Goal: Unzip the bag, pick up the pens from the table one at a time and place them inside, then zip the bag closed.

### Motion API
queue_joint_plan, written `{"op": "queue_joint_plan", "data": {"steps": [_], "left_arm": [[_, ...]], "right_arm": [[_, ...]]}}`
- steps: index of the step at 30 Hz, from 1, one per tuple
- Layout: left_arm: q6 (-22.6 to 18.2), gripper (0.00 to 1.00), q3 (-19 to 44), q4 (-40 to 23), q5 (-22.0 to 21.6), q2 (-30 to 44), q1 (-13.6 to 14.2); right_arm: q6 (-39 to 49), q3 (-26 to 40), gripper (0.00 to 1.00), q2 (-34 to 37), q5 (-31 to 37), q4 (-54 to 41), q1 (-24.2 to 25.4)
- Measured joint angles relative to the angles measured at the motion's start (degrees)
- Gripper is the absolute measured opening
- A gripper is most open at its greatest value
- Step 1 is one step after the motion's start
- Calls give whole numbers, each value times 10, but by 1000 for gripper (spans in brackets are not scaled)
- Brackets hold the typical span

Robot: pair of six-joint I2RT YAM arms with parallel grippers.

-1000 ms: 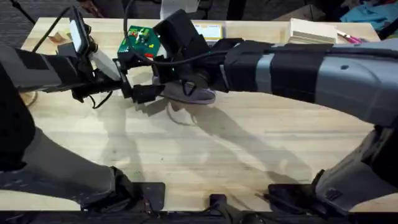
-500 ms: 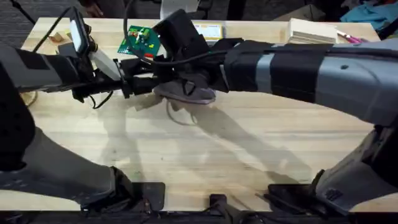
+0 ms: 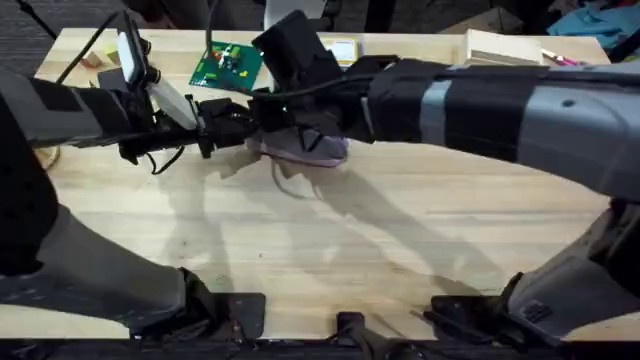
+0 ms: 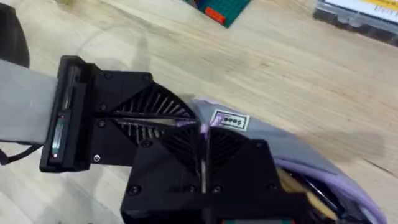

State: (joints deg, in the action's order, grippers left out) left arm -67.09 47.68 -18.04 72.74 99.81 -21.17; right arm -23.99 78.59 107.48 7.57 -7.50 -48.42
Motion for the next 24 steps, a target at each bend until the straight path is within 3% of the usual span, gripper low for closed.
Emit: {"op": "queue_joint_plan", "data": {"steps": [7,14,24], "left_arm": [[0,42,0,0,21,0,9],[0,42,0,3,8,0,10],[0,43,0,1,9,0,11]], "right_arm": [[3,0,31,-28,-29,-52,27],[7,0,31,-31,-50,-92,79],[23,1,31,-36,-58,-139,109]]}}
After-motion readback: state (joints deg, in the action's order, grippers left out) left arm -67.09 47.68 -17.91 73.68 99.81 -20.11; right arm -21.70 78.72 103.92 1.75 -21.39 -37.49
